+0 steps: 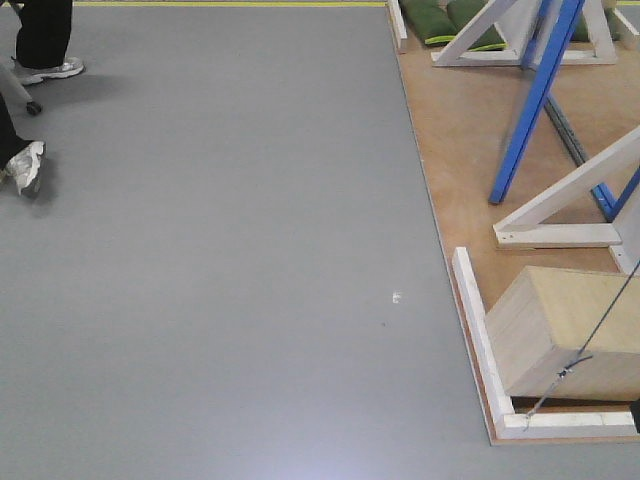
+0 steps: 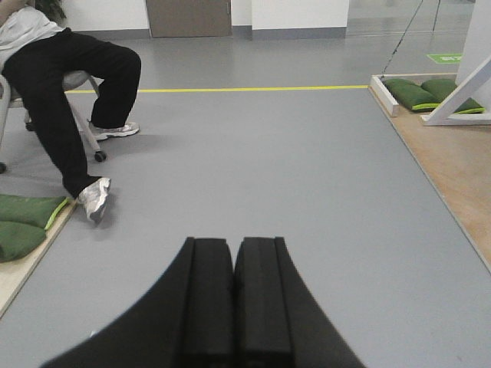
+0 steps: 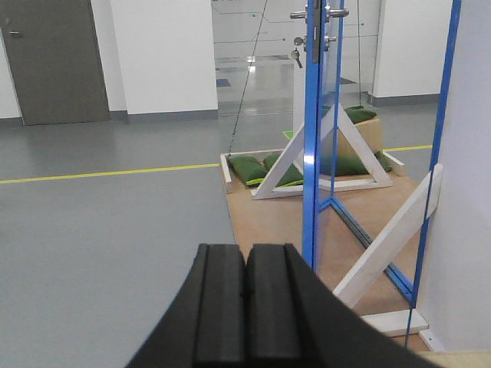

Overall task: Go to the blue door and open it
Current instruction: 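Drive the base forward toward the blue door frame, then drive closer and stop beside the blue door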

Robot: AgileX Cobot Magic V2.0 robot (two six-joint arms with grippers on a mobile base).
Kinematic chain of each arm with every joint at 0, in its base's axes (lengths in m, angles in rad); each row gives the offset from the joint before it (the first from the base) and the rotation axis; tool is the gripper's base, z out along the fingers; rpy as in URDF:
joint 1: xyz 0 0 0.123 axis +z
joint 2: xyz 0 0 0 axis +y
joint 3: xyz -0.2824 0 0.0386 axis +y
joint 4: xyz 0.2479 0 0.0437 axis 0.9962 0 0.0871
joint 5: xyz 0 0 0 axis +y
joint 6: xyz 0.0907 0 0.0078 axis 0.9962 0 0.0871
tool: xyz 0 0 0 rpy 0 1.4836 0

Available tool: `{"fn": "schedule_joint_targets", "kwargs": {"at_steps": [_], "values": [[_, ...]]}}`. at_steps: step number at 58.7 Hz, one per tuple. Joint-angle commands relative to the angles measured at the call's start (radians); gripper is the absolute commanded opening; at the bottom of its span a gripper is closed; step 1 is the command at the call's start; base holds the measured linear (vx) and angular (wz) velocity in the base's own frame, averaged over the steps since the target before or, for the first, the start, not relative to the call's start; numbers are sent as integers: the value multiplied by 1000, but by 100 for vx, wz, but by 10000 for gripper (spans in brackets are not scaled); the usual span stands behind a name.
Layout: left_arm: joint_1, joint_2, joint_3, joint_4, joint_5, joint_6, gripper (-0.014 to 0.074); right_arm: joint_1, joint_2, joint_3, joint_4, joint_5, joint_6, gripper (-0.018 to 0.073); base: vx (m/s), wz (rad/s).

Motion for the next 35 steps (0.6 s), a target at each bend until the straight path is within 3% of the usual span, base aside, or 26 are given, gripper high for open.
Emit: {"fn": "schedule_joint_targets", "kwargs": {"at_steps": [1, 35], "values": [[-2, -16, -27, -2, -85, -7, 73, -2, -16, 0, -4, -84, -1, 8, 45, -5], [-2, -16, -27, -2, -85, -7, 73, -2, -16, 0, -4, -84, -1, 8, 45, -4]]}}
